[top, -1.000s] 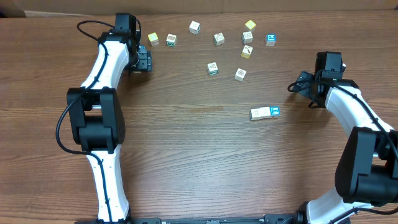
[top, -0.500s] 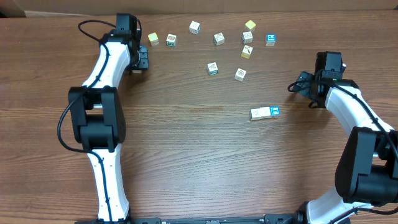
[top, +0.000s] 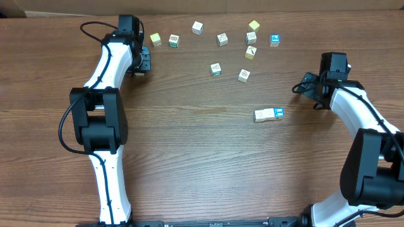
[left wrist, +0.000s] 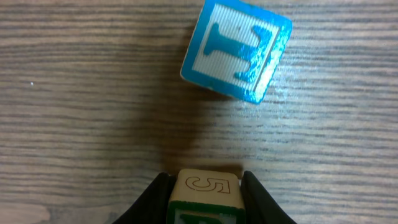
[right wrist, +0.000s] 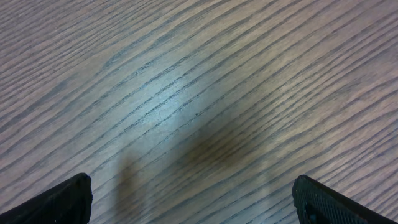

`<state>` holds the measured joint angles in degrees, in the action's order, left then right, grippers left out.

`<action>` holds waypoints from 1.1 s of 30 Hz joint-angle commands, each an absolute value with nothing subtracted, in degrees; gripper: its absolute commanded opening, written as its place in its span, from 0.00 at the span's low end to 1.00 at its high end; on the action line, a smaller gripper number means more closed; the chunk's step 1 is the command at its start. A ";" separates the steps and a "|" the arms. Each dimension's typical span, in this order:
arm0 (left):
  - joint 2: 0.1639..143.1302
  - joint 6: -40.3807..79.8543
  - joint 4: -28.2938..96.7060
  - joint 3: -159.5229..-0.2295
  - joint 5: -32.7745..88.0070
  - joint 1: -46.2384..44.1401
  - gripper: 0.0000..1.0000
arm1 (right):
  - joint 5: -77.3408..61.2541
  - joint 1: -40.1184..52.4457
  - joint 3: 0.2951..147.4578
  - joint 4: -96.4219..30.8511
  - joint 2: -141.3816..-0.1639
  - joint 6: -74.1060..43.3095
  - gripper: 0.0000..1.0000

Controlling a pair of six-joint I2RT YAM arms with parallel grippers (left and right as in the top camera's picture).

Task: Form a horizontal line
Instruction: 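Close the left gripper on the green 5 block, then carry the 5 block with the left gripper toward the row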

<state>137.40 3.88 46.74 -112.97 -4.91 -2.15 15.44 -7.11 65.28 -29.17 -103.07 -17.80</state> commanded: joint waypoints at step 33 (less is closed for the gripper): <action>118.91 36.21 60.64 -113.49 -3.66 -37.60 0.24 | 15.75 -7.20 66.02 -28.80 -102.98 -17.74 1.00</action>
<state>117.51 30.09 60.71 -113.71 1.02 -34.70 15.44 -7.11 65.28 -29.19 -103.04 -17.76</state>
